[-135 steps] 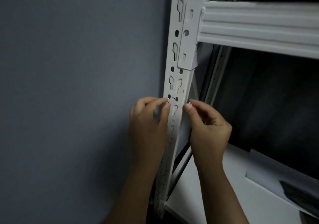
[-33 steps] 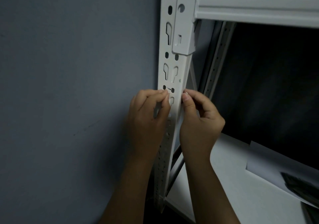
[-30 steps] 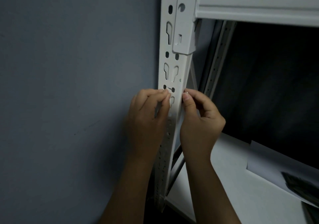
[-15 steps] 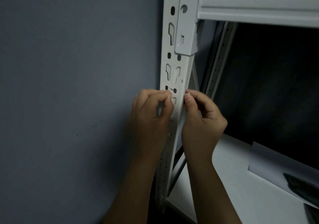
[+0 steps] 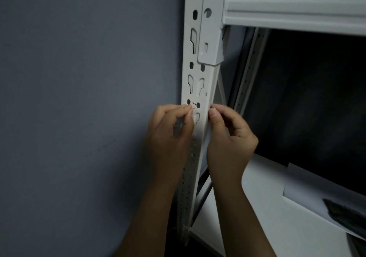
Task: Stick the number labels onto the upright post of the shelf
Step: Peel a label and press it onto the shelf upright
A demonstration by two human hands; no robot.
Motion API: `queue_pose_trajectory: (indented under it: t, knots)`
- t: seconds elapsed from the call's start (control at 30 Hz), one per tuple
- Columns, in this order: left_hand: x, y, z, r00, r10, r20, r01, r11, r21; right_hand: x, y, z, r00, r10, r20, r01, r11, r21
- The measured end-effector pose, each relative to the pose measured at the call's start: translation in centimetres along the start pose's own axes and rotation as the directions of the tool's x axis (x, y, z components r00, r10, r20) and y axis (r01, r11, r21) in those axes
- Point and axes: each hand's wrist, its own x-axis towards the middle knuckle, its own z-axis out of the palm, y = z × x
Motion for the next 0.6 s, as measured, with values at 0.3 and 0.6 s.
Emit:
queue_pose_trajectory:
  t: [0.3, 0.6]
  knots:
    - [-0.74, -0.62, 0.23, 0.978, 0.208, -0.022, -0.203, 0.968, 0.145, 0.11, -0.24, -0.22, 1.000, 0.017, 0.021, -0.017, 1.000, 0.020]
    - [-0.53, -0.18, 0.31, 0.974, 0.221, -0.045, -0.207, 0.954, 0.217, 0.07, -0.25, -0.13, 1.000, 0.013, 0.013, -0.013, 1.000, 0.013]
